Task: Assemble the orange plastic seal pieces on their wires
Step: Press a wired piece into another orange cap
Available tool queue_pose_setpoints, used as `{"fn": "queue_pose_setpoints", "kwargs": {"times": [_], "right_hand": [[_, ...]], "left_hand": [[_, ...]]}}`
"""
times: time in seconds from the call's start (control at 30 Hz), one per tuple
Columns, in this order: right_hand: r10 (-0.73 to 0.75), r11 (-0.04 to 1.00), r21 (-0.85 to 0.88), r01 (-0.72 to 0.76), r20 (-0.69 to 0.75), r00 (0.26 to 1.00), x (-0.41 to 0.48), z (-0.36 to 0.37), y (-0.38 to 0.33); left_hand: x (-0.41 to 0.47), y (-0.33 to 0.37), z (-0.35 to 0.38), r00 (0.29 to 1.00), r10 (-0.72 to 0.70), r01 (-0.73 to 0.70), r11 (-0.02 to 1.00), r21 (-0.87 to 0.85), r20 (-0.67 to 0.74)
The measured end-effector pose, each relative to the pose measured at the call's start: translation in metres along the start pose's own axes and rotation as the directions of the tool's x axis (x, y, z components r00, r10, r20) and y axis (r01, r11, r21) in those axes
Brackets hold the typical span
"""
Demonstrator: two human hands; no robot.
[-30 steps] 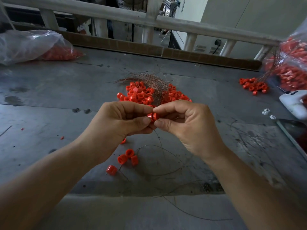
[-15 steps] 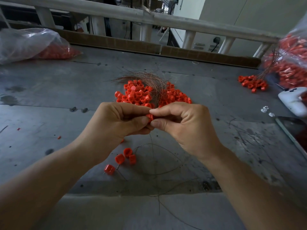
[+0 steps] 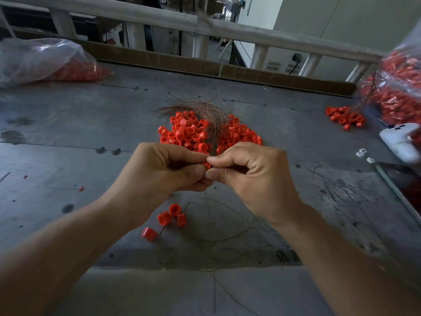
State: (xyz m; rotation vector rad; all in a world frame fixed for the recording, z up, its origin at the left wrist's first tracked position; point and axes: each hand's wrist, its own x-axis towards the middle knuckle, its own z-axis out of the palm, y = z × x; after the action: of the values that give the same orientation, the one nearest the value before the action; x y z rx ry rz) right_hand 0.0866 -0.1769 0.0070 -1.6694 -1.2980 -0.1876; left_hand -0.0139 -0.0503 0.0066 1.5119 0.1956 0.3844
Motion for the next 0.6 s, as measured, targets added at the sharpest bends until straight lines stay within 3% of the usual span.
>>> {"fn": "queue_pose_setpoints", "kwargs": {"times": [0.17,0.3,0.47,0.6], "right_hand": [[0.056,0.992,0.113,-0.058,0.025,0.998,0.004,-0.006,-0.002],[0.166,0.948,0.239,-0.209,0.186,0.968,0.004,-0.009,-0.003],[0.135,0.979,0.095,-0.179,0.354,0.926,0.006,-0.014,-0.004],[0.102,0.993,0.021,-0.116,0.338,0.936,0.006,-0.014,-0.006]], "left_hand": [[0.0,0.004,-0.003,0.995,-0.019,0.026,0.998,-0.065,0.1],[0.001,0.004,-0.005,0.981,-0.067,0.089,0.988,-0.122,0.18],[0.001,0.004,-0.009,0.966,-0.112,0.145,0.981,-0.127,0.234],[0.0,0.002,-0.007,0.965,-0.097,0.143,0.973,-0.179,0.242]]}}
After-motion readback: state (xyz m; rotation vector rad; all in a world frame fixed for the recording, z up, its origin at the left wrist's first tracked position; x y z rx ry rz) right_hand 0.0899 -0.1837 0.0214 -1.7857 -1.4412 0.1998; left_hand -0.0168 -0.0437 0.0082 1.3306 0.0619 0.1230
